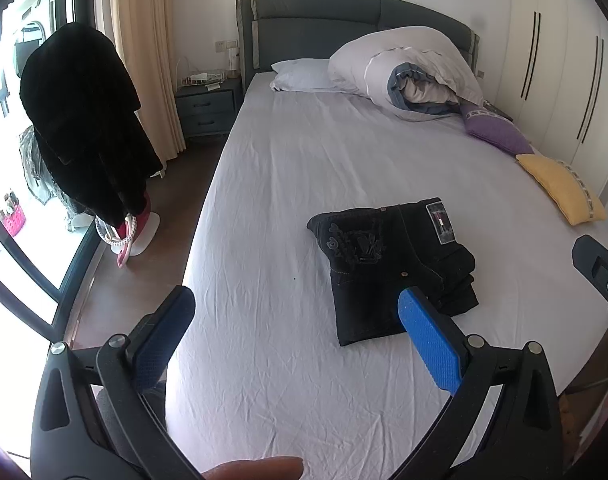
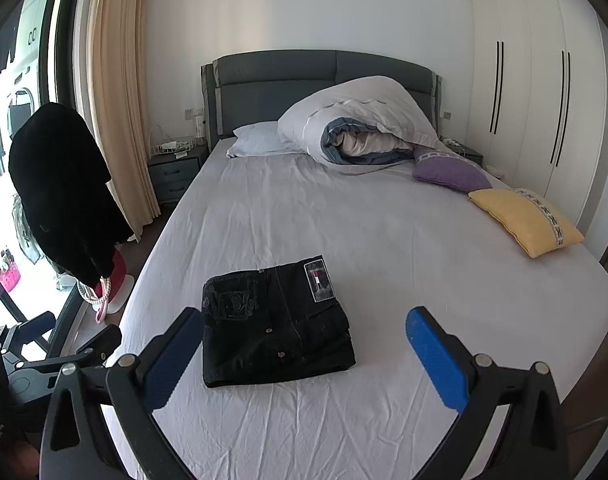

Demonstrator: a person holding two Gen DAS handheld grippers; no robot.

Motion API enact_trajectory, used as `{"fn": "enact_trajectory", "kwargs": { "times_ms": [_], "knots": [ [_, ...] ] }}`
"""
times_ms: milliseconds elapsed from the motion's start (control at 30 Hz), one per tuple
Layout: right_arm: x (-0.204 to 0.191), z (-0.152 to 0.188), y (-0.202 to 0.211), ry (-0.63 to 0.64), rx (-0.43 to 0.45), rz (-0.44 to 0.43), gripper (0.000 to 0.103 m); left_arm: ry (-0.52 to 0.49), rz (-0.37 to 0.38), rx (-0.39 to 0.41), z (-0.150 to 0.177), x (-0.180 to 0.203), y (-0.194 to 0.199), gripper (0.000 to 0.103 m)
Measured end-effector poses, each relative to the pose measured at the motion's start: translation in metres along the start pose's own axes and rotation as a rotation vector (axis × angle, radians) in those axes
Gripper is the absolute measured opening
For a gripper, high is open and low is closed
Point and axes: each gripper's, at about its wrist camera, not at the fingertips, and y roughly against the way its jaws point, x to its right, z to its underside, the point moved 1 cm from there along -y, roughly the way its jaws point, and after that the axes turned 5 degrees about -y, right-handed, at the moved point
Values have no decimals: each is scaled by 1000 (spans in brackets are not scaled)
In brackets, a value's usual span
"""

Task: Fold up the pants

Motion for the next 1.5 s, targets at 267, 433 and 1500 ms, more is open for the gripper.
{"fn": "enact_trajectory", "kwargs": {
  "times_ms": [267,433,1500],
  "knots": [
    [0,1,0,2,-7,0,103,1,-2,-4,2,0,-5,103],
    [0,3,-1,1,-12,0,103,1,-3,-2,2,0,-4,103],
    [3,5,0,3,-14,-1,103,0,-7,3,5,1,-9,103]
  ]
}}
